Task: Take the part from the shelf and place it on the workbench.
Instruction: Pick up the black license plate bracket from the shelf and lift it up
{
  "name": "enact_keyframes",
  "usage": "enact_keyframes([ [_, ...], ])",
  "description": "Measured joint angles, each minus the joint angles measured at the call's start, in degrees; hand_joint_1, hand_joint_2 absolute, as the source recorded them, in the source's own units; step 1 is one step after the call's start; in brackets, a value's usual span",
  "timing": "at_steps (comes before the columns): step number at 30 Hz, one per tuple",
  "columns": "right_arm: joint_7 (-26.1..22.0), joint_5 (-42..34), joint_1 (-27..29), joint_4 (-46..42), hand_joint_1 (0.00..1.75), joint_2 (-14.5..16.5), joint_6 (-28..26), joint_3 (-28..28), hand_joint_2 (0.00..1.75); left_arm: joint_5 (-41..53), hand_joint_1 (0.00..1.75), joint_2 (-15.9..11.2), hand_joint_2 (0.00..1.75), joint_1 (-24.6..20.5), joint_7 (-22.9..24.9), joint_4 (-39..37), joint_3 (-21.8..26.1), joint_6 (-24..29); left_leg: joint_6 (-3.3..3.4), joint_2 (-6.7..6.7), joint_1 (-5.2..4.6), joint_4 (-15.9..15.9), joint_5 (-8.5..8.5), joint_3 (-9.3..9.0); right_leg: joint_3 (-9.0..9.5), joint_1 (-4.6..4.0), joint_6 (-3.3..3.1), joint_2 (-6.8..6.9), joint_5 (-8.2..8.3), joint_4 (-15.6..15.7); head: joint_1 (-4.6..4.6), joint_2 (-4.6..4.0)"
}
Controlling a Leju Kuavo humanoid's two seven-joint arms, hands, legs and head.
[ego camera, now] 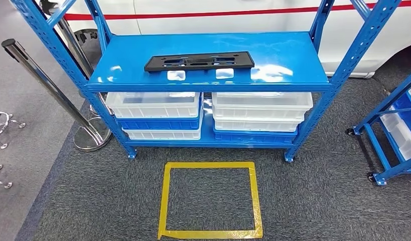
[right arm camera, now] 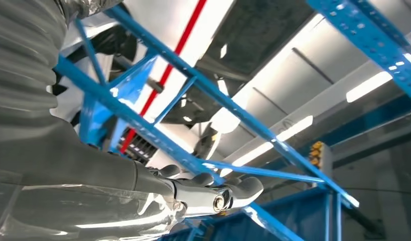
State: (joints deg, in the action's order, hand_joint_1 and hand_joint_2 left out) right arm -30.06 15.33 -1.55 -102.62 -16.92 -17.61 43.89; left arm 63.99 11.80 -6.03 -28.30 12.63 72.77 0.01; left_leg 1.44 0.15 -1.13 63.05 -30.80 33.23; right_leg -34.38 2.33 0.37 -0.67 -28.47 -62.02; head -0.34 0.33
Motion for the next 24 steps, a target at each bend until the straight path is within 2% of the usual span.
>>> enact_keyframes([
  [2, 0.08, 2.22, 0.33, -1.8, 0.0, 0.07, -0.21, -2.21, 1.75, 0.09, 0.0, 0.1, 0.0, 0.01, -0.56, -0.01, -0.07, 0.25, -0.27, -0.02, 0.21, 6.85, -3.6, 3.18, 0.0, -0.37, -0.25, 0.1, 0.02, 0.0, 0.0, 0.0],
  [3, 0.31, 3.77, 0.55, -2.75, 0.0, 0.19, -0.55, -3.78, 1.75, 0.09, 0.0, 0.15, 0.0, 0.01, -0.85, -0.01, -0.11, 0.34, -0.17, -0.03, 0.25, 10.21, -4.83, 4.89, -0.01, -0.59, -0.34, 0.09, 0.02, -0.01, 0.0, 0.0],
  [4, 0.68, 5.36, 0.81, -3.69, 0.0, 0.35, -1.02, -5.53, 1.75, 0.08, 0.0, 0.17, 0.0, 0.01, -1.11, -0.02, -0.15, 0.43, 0.08, -0.04, 0.24, 12.23, -5.09, 6.03, -0.01, -0.82, -0.45, 0.07, -0.01, -0.01, 0.0, 0.0],
  [5, 1.2, 6.86, 1.08, -4.63, 0.0, 0.55, -1.58, -7.34, 1.75, 0.04, 0.0, 0.19, 0.0, 0.01, -1.33, -0.02, -0.18, 0.51, 0.44, -0.07, 0.13, 12.24, -4.25, 6.26, 0.04, -1.02, -0.53, 0.04, -0.05, -0.01, 0.0, 0.0],
  [6, 1.78, 8.23, 1.31, -5.52, 0.0, 0.72, -2.17, -9.19, 1.75, -0.02, 0.0, 0.2, 0.0, 0.0, -1.51, -0.02, -0.2, 0.62, 0.88, -0.1, -0.08, 10.03, -2.42, 5.45, 0.13, -1.15, -0.6, 0.02, -0.09, 0.0, 0.01, 0.0],
  [7, 2.3, 9.46, 1.49, -6.3, 0.0, 0.81, -2.66, -11.03, 1.75, -0.08, 0.0, 0.19, 0.0, 0.0, -1.67, -0.02, -0.2, 0.68, 1.39, -0.13, -0.42, 6.26, -0.07, 3.89, 0.24, -1.2, -0.65, -0.01, -0.12, 0.06, 0.01, 0.0],
  [9, 3.41, 12.06, 1.73, -7.62, 0.0, 0.9, -3.55, -14.93, 1.75, -0.16, 0.0, 0.15, 0.0, -0.06, -1.85, -0.01, -0.2, 0.76, 2.16, -0.18, -1.08, -0.71, 2.98, 0.86, 0.35, -1.22, -0.6, -0.09, -0.09, 0.28, 0.01, 0.0],
  [10, 3.93, 13.3, 1.8, -8.08, 0.0, 0.93, -3.86, -16.83, 1.75, -0.16, 0.0, 0.12, 0.0, -0.1, -1.84, 0.0, -0.2, 0.68, 2.38, -0.2, -1.34, -2.6, 3.53, 0.09, 0.33, -1.16, -0.47, -0.11, 0.0, 0.43, 0.01, 0.0],
  [13, 5.47, 16.98, 1.57, -8.97, 0.0, 0.95, -4.45, -22.17, 1.75, -0.16, 0.0, 0.09, 0.0, -0.15, -1.2, -0.01, -0.2, -0.19, 2.66, -0.14, -1.4, -4.46, 4.13, -0.53, 0.41, -1.0, 0.17, -0.04, 0.3, 0.99, 0.01, 0.0],
  [15, 6.57, 19.61, 0.75, -9.23, 0.0, 0.88, -4.75, -25.73, 1.75, -0.16, 0.0, 0.09, 0.0, -0.2, -0.7, -0.01, -0.21, -0.79, 2.82, 0.04, -1.07, -6.04, 4.93, -1.22, -0.15, -1.06, 0.43, 0.18, -0.95, -0.4, 0.02, 0.0],
  [16, 7.14, 20.94, 0.25, -9.26, 0.0, 0.83, -4.85, -27.4, 1.75, -0.16, 0.0, 0.09, 0.0, -0.25, -0.53, -0.01, -0.21, -1.0, 2.84, 0.13, -0.93, -6.51, 5.18, -1.44, -1.2, -1.07, 0.52, 0.3, -2.42, -2.72, 0.03, 0.0],
  [18, 8.39, 23.54, -0.7, -9.14, 0.0, 0.64, -4.8, -30.55, 1.75, 0.0, 0.0, 0.09, 0.0, -0.34, -0.15, -0.01, -0.23, -1.46, 2.93, 0.17, -0.9, -6.53, 5.22, -1.39, -4.36, -1.01, 0.92, 0.36, -5.53, -9.29, 0.03, 0.0],
  [19, 9.04, 24.73, -1.17, -9.01, 0.0, 0.51, -4.68, -32.12, 1.75, 0.1, 0.0, 0.09, 0.0, -0.33, 0.01, -0.01, -0.25, -1.64, 2.9, 0.17, -0.87, -6.4, 5.16, -1.34, -5.54, -0.96, 1.16, 0.38, -6.08, -11.65, 0.03, 0.0],
  [20, 9.67, 25.82, -1.69, -8.85, 0.0, 0.34, -4.5, -33.74, 1.75, 0.2, 0.0, 0.09, 0.0, -0.32, 0.15, -0.02, -0.28, -1.8, 2.83, 0.18, -0.81, -6.23, 5.08, -1.28, -5.89, -0.92, 1.4, 0.42, -5.56, -12.22, 0.03, 0.0],
  [21, 10.21, 26.71, -2.28, -8.67, 0.0, 0.14, -4.28, -35.26, 1.75, 0.24, 0.0, 0.1, 0.0, -0.31, 0.24, -0.02, -0.32, -1.9, 2.68, 0.18, -0.7, -5.98, 4.95, -1.24, -5.16, -0.87, 1.61, 0.49, -4.04, -10.67, 0.03, 0.0],
  [22, 10.63, 27.41, -2.86, -8.52, 0.0, -0.07, -4.1, -36.56, 1.75, 0.27, 0.0, 0.13, 0.0, -0.31, 0.29, -0.02, -0.35, -1.98, 2.48, 0.17, -0.57, -5.58, 4.73, -1.19, -3.53, -0.79, 1.8, 0.6, -1.96, -7.4, 0.03, 0.0],
  [23, 10.98, 27.91, -3.45, -8.37, 0.0, -0.27, -3.96, -37.63, 1.75, 0.28, 0.0, 0.15, 0.0, -0.32, 0.33, -0.02, -0.38, -2.04, 2.2, 0.13, -0.53, -5.11, 4.44, -1.05, -1.82, -0.83, 1.85, 0.69, -0.55, -3.98, 0.04, 0.0],
  [24, 11.21, 28.21, -3.93, -8.25, 0.0, -0.45, -3.89, -38.46, 1.75, 0.29, 0.0, 0.17, 0.0, -0.35, 0.37, -0.02, -0.4, -2.07, 1.91, 0.07, -0.53, -4.5, 4.14, -0.82, -0.49, -0.87, 1.61, 0.68, 0.42, -1.2, 0.03, 0.0],
])
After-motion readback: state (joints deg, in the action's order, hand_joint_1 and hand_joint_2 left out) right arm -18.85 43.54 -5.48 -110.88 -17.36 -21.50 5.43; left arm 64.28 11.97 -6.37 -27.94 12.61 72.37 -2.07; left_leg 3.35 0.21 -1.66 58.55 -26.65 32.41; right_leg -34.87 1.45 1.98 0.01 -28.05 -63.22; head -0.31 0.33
